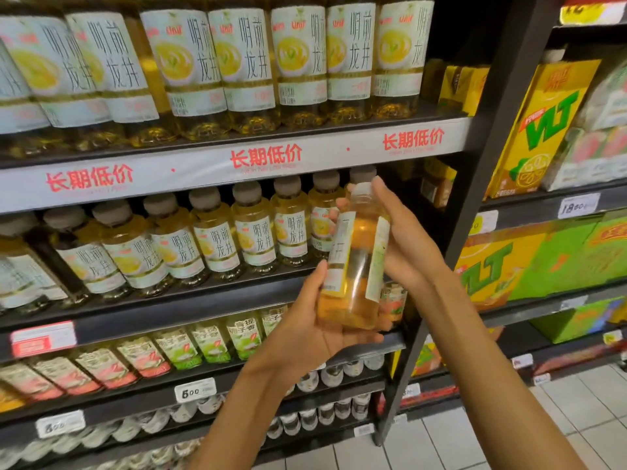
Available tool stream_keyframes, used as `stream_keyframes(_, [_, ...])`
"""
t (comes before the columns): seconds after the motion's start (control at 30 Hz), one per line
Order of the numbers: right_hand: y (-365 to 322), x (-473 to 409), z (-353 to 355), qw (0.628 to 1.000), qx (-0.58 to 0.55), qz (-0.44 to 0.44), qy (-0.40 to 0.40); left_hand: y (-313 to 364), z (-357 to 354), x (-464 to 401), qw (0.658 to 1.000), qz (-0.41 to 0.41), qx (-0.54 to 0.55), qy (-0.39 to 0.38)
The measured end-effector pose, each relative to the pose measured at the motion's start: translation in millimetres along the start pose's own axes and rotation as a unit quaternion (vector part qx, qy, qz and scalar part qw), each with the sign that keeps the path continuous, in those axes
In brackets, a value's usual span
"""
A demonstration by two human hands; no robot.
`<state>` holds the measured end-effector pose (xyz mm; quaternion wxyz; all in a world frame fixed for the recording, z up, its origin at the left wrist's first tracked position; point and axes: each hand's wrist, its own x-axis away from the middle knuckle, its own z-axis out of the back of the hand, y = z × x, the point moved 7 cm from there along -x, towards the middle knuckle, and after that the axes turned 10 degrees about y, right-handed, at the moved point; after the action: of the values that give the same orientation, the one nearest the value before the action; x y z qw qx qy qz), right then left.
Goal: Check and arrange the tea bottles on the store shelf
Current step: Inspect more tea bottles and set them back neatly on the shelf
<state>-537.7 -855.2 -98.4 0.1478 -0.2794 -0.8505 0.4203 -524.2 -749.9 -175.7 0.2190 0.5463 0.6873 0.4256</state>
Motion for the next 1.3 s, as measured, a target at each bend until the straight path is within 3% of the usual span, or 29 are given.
stream_keyframes(0.13, [-4.9, 2.3, -2.1, 0.986, 0.144, 0.082, 0.032, 4.4, 21.0, 2.5, 0.99, -0.075, -0.084, 0.088])
stream_keyframes(0.23, [-3.3, 2.8, -3.5, 0.977, 0.187, 0.096, 0.031, 6.5, 21.2, 3.2, 0.99, -0.075, -0.057, 0.108])
stream_keyframes(0.3, [-3.5, 3.2, -7.4, 0.979, 0.184, 0.086, 0.01, 1.8, 13.5, 6.0, 0.996, -0.019, 0.022, 0.082])
stream_keyframes(0.4, [4.8, 8.0, -18.3, 0.996, 0.062, 0.012, -0.062, -9.6, -6.0, 13.6, 0.987, 0.076, 0.139, -0.014])
stream_keyframes(0.47, [8.5, 9.1, -20.5, 0.996, 0.04, 0.0, -0.084, -13.8, -8.6, 16.2, 0.992, 0.076, 0.094, -0.037])
stream_keyframes(0.57, [-1.0, 9.1, -18.0, 0.986, 0.141, 0.07, -0.052, -7.7, 14.9, 12.2, 0.996, -0.018, -0.061, 0.07])
stream_keyframes(0.77, [-4.7, 5.7, -13.6, 0.966, 0.236, 0.106, 0.014, 3.9, 11.0, 17.3, 0.982, -0.085, -0.121, 0.118])
stream_keyframes(0.87, [0.6, 3.6, -13.1, 0.985, 0.164, 0.061, 0.009, 0.0, 2.7, 22.5, 0.997, -0.042, -0.01, 0.065])
stream_keyframes(1.0, [23.6, 2.9, -8.5, 0.996, 0.02, -0.08, 0.015, -7.1, -10.4, 26.0, 0.996, 0.024, 0.08, -0.012])
stream_keyframes(1.13, [43.3, 4.0, 2.9, 0.987, 0.031, -0.155, 0.042, -12.9, -15.6, 32.3, 0.992, 0.053, 0.115, -0.022])
stream_keyframes(1.3, [69.1, 6.1, 22.3, 0.978, 0.025, -0.196, 0.075, -14.0, -22.7, 38.8, 0.96, 0.095, 0.264, -0.001])
